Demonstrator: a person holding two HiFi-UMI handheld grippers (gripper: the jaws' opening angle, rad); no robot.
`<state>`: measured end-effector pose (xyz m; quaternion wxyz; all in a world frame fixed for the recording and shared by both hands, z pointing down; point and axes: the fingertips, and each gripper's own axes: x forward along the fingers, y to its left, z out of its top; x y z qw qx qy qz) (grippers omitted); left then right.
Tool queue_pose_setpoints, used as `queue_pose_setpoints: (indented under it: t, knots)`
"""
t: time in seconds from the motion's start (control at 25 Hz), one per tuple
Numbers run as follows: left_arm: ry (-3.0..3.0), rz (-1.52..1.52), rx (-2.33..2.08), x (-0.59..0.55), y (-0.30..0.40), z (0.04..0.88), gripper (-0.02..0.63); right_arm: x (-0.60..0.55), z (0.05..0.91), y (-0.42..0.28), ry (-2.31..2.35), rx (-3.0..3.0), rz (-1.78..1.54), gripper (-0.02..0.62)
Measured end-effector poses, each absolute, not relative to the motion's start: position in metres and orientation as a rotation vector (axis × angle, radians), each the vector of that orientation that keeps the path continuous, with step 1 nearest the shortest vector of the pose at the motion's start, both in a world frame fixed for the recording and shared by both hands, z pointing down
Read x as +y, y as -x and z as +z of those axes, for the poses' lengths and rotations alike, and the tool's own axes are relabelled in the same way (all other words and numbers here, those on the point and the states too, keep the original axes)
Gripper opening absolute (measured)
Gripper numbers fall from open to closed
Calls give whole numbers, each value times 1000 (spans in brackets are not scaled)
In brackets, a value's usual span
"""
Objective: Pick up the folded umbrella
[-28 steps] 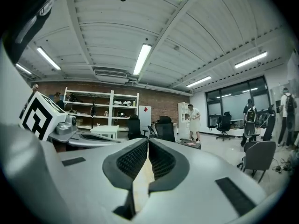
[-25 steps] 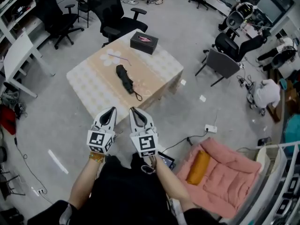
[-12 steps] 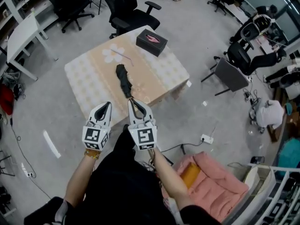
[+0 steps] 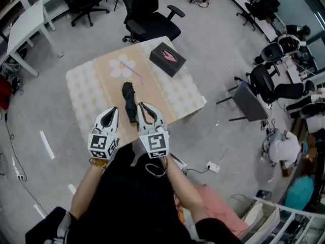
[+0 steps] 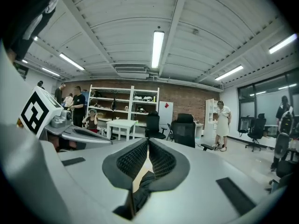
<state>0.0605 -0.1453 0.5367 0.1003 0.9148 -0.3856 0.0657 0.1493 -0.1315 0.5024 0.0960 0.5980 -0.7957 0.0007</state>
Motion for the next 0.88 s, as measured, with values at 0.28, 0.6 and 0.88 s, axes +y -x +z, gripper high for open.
queue_pose_setpoints:
  t: [0.28,0.6,0.88]
  knots:
    - [-2564,240,-1383,-179,-90,556,14,-185,540,-187,-1577,-2485,91,18]
    - [-2363,209,-1711,-176,-107,547,14,-215,583,-205,-1398,-2529,309,18]
    - [-2338,213,-1734,-174,-93,551,14,-233,622,-185,-1382,-2451,420,18]
